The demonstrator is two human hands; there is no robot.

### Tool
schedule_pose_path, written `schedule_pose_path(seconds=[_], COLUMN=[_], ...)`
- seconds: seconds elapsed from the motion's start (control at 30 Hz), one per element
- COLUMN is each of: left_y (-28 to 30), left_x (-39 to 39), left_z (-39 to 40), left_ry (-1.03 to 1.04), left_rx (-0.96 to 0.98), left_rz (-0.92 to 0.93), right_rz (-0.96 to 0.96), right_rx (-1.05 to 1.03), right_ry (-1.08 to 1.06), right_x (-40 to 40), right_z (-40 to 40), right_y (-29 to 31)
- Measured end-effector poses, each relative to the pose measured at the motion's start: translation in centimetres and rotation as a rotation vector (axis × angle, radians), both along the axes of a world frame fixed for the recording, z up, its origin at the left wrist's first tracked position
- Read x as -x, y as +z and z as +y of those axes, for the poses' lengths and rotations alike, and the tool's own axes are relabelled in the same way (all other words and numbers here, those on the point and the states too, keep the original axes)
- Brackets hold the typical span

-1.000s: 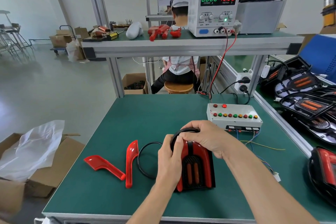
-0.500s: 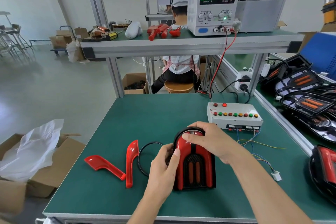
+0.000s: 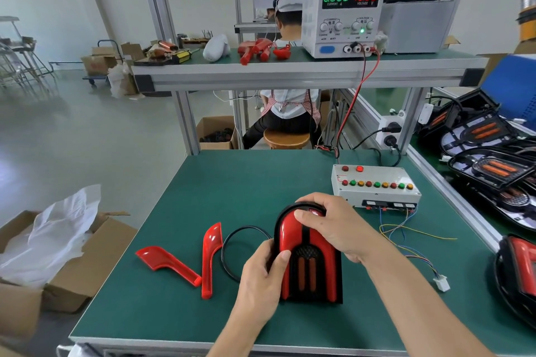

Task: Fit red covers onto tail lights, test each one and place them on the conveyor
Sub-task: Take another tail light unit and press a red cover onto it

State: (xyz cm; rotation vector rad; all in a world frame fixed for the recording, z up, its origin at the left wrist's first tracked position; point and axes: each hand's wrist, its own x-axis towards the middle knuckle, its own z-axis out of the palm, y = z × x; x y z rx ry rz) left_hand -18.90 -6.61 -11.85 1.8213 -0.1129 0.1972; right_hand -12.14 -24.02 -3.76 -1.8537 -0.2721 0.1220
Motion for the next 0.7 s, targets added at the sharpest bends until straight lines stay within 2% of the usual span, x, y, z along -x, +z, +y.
schedule_pose_path(seconds=[0.17,0.33,0.43,0.53,0.7], left_y=[-0.1,0.2,0.6,0.8,1.4], left_x=[-0.1,-0.3,0.0,0.4,0.4], left_z=[0.1,-0.2,-0.5,0.0,1.4], left_ry=[-0.008,-0.022,-0.069,-0.135,-0.362], left_rx=[-0.014,0.009,0.047,0.045,0.139], left_rz=[0.012,0.035,0.035,0.076,0.217], right_rz=[0.029,-0.015,-0.025,0.065,0.163], right_rx=[0.030,0.159,0.062,-0.093,-0.202], right_ry=[0.004,0.040,-0.043,-0.103,-0.141], right_x=[-0.4,-0.2,0.0,0.3,0.7], right_z=[-0.6,-1.5,-1.8,-2.7,-3.4], right_y=[0.0,-0.1,-0.8,-1.5,-2.2])
